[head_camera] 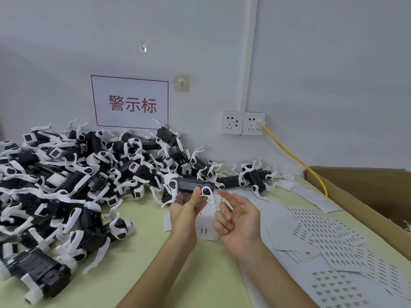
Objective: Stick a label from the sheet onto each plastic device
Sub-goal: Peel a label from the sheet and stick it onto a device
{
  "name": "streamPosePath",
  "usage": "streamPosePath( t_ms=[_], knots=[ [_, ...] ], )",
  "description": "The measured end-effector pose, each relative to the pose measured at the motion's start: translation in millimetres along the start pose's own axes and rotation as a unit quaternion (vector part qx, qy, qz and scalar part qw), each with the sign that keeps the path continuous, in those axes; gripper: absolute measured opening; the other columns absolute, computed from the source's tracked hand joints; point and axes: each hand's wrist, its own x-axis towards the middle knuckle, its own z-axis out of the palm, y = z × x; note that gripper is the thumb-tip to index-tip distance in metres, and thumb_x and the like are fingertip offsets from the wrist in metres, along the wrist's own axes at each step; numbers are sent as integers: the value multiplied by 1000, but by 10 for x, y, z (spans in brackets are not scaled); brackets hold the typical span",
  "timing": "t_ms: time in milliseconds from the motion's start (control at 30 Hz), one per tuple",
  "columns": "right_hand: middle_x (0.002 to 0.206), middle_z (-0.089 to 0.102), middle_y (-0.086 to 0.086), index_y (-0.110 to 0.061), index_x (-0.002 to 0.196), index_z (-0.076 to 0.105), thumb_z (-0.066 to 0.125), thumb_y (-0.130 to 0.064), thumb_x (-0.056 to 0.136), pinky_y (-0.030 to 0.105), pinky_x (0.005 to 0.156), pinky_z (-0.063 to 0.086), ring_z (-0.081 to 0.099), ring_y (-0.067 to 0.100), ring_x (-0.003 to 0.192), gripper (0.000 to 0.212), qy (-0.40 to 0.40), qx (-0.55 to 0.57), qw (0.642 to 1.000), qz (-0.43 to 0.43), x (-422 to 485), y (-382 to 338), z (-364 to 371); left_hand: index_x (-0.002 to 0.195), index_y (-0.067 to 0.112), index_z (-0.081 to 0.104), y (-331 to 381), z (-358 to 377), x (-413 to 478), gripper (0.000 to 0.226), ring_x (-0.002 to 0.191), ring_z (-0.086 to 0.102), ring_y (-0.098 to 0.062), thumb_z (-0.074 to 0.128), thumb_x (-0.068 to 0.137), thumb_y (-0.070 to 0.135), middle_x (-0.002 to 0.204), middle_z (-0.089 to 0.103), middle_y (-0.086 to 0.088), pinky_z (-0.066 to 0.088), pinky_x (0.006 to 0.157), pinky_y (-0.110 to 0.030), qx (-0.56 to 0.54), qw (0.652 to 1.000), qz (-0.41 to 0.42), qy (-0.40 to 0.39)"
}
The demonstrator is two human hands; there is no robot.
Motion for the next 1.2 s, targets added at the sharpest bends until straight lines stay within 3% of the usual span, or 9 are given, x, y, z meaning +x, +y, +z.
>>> streamPosePath(
  t_ms=[133, 300, 567, 667, 767, 833, 967, 1067, 1200],
  knots=[
    [51, 27, 2, -6, 77, 78, 58, -27, 75, 21, 39, 13, 17, 11, 38, 29, 27, -17, 998, -47, 33, -74, -23, 83, 4, 55, -41, 5, 6, 28, 65, 66, -8, 66, 99, 25, 84, 59, -12, 53, 64, -12, 41, 998, 37, -7],
    [52, 30, 0, -8, 76, 74, 54, -18, 87, 21, 34, 18, 16, 10, 39, 25, 56, -95, 989, -94, 41, -102, -18, 95, 0, 61, -85, 5, -3, 31, 68, 59, -10, 58, 102, 31, 87, 65, -6, 53, 71, -17, 87, 991, 81, -61],
    [61, 48, -1, -18, 61, 65, 60, -12, 86, 22, 45, 26, 36, 10, 47, 26, 120, -194, 963, -141, 24, -81, 3, 97, -2, 72, -67, 53, -74, 53, 74, 75, -28, 43, 107, 41, 90, 77, -19, 59, 68, -27, 18, 992, 21, -119],
    [67, 56, -1, -16, 69, 63, 60, -10, 88, 24, 51, 33, 47, 8, 53, 20, 108, -220, 957, -157, 15, -74, 21, 101, 1, 71, -73, 52, -78, 43, 85, 74, -31, 56, 101, 42, 99, 76, -21, 60, 85, -39, 25, 988, 9, -151],
    [66, 59, -2, -13, 75, 61, 61, -13, 90, 20, 51, 40, 52, 5, 53, 15, 88, -233, 955, -161, 2, -48, 34, 90, 5, 59, -67, 28, -68, 43, 69, 68, -21, 65, 90, 47, 74, 68, -14, 55, 71, -25, 76, 987, 22, -138],
    [67, 63, -5, -11, 83, 62, 67, -18, 89, 15, 50, 44, 57, 1, 54, 10, 75, -259, 948, -168, 6, -32, 33, 96, 3, 62, -66, 7, -49, 40, 73, 72, -25, 60, 97, 43, 77, 72, -14, 54, 73, -27, 84, 988, 15, -132],
    [103, 64, -18, -26, 110, 60, 79, -30, 84, 8, 72, 45, 62, -3, 93, 32, 51, -403, 890, -206, 49, 23, -3, 111, -11, 59, -61, -52, 24, 45, 76, 66, -30, 58, 102, 33, 85, 67, -21, 55, 83, -37, 73, 989, 6, -126],
    [115, 61, -19, -37, 114, 61, 72, -34, 90, 16, 87, 48, 61, 2, 107, 27, 26, -510, 825, -244, 64, 35, -30, 111, -5, 66, -65, -95, 68, 39, 80, 66, -27, 61, 101, 32, 90, 68, -19, 57, 78, -27, 95, 988, 16, -118],
    [119, 66, -19, -40, 116, 64, 73, -38, 88, 5, 81, 44, 63, -4, 102, 29, 20, -520, 829, -206, 99, -27, -89, 103, 2, 73, -81, -138, 111, 33, 77, 63, -19, 61, 101, 33, 89, 72, -9, 53, 69, -19, 157, 980, 31, -116]
  ],
)
